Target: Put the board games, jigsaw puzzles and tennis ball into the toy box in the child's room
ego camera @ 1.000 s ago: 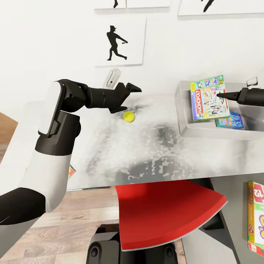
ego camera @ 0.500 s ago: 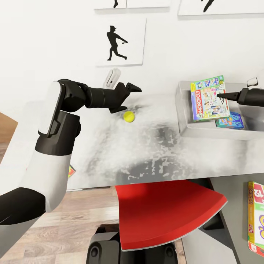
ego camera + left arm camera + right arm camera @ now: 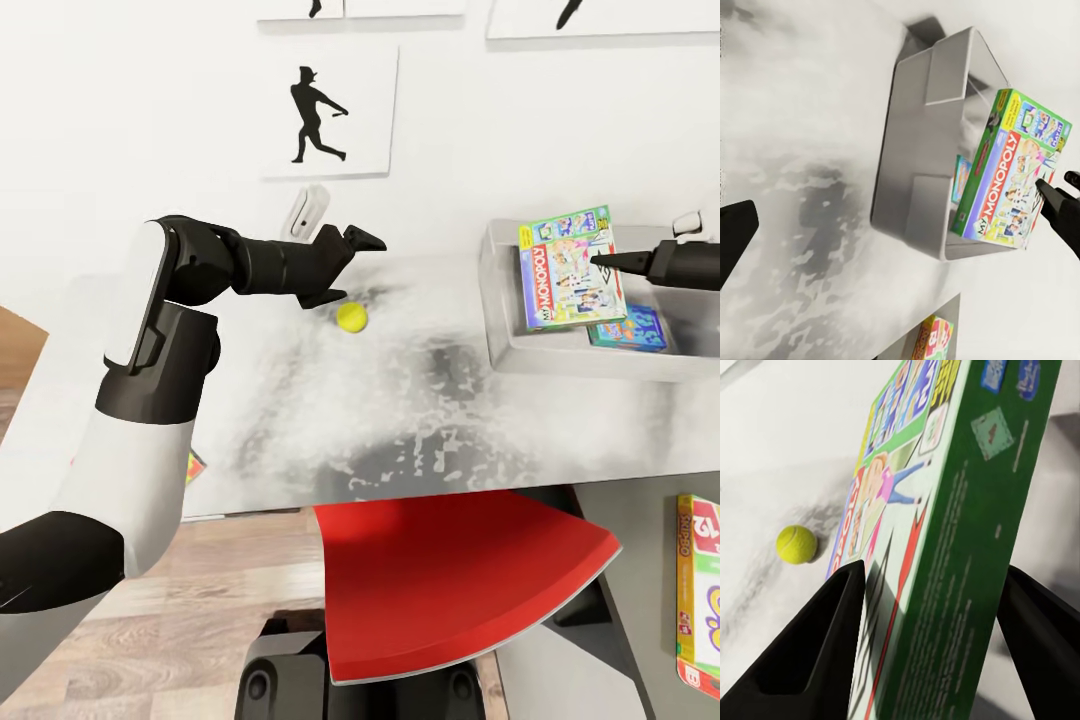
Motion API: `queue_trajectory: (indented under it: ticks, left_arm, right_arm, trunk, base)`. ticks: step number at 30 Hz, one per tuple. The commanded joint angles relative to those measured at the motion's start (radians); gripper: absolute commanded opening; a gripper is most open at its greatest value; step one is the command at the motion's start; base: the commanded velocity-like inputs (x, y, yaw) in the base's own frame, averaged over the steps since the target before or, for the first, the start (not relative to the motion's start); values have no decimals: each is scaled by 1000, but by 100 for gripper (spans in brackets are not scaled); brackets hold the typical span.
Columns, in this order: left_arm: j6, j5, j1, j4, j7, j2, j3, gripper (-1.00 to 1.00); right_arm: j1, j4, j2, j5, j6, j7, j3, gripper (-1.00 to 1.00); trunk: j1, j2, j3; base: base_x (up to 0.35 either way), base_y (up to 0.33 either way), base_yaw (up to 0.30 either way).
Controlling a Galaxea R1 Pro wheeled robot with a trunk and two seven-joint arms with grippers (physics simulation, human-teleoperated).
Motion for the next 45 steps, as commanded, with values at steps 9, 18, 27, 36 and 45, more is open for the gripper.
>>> queue_trajectory:
  ticks: [9, 18, 27, 36, 45]
  left_arm:
    - [2, 8, -1, 0, 10, 0, 0, 100]
    - [2, 8, -1, 1, 10, 0, -1, 100]
    - [2, 8, -1, 1, 10, 0, -1, 100]
    - [2, 8, -1, 1, 10, 0, -1, 100]
    - [2, 8, -4, 1, 10, 0, -1, 100]
  right_arm:
    - [-1, -1, 1, 10, 9, 9, -5, -100]
    - [-2, -1, 1, 11, 9, 9, -5, -100]
    - [-2, -1, 0, 11, 9, 9, -5, -100]
    - [-2, -1, 1, 11, 9, 9, -5, -100]
    - [-3, -1, 1, 11, 9, 8, -5, -100]
  trunk:
    - [1, -2, -13]
    - [1, -2, -27]
    - [1, -2, -34]
    - [1, -2, -35]
    - [1, -2, -40]
  base:
    - [0, 0, 0]
    - [0, 0, 0]
    - [0, 0, 0]
    - [0, 0, 0]
    - [0, 0, 0]
